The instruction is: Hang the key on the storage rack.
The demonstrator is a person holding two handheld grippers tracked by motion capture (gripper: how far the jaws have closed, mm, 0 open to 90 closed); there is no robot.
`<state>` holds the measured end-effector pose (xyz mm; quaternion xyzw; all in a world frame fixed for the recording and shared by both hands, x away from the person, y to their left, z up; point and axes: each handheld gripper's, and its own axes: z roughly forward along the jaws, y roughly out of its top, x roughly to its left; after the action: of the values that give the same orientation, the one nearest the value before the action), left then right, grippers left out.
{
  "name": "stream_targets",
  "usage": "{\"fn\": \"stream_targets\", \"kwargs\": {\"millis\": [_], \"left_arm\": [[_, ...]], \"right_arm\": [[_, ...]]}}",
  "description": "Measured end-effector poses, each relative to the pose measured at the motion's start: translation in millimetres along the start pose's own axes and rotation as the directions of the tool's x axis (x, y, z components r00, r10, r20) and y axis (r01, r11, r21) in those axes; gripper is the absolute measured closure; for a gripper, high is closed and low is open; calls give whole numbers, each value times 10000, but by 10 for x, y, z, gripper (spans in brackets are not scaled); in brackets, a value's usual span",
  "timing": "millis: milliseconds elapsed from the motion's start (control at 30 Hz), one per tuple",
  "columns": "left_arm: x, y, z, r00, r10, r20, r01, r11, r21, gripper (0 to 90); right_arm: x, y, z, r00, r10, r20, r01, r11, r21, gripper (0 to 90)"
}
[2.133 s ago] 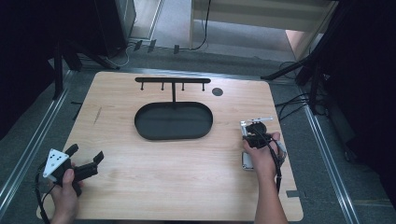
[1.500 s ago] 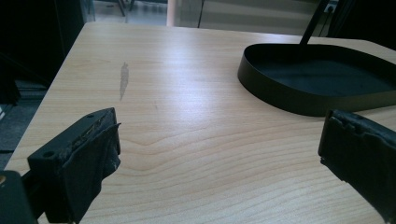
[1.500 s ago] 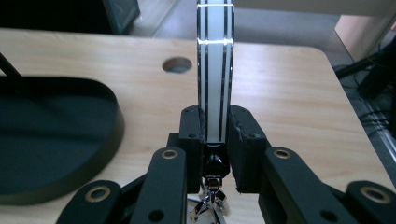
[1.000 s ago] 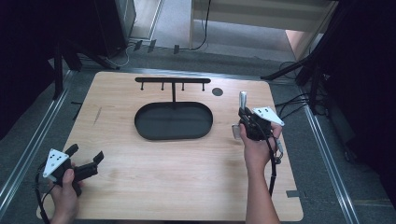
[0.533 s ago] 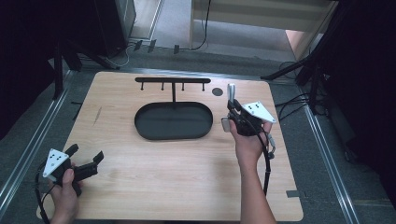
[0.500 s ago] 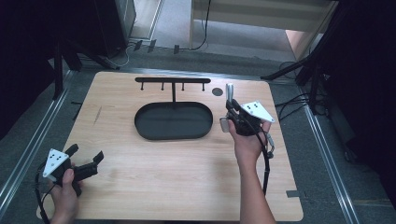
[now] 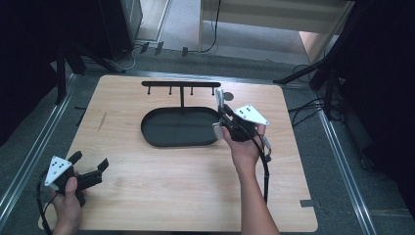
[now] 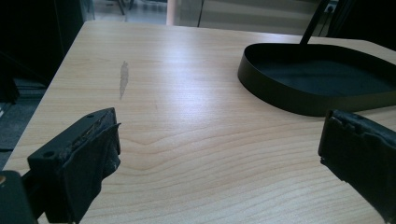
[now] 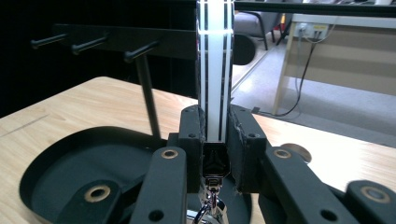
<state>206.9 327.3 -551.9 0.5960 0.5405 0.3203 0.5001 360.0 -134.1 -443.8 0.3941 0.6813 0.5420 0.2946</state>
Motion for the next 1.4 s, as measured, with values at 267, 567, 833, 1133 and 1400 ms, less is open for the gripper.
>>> {"fn": "stream_targets", "kwargs": {"millis": [267,567,833,1133,1400], "left_arm": [[1,-1,-1,10000,5,15,-5,10000,-14,0],[6,-1,-5,10000,-9,21,9,10000,-21,0],[7,0,-4,10000,-38,33,38,10000,-13,0],[5,-1,-2,10000,-22,23,23,10000,-30,0],[5,-1,-3,10000,-24,26,24,10000,-31,0]], "right_arm": [[109,-2,114,9986,-40,-529,51,9998,210,770],[96,-25,248,9979,277,-593,-245,9982,543,770],[18,-46,284,9956,712,-613,-669,9953,696,771],[-32,-46,294,9891,1261,-754,-1211,9904,672,770],[-30,-43,298,9864,1493,-686,-1453,9876,599,770]]}}
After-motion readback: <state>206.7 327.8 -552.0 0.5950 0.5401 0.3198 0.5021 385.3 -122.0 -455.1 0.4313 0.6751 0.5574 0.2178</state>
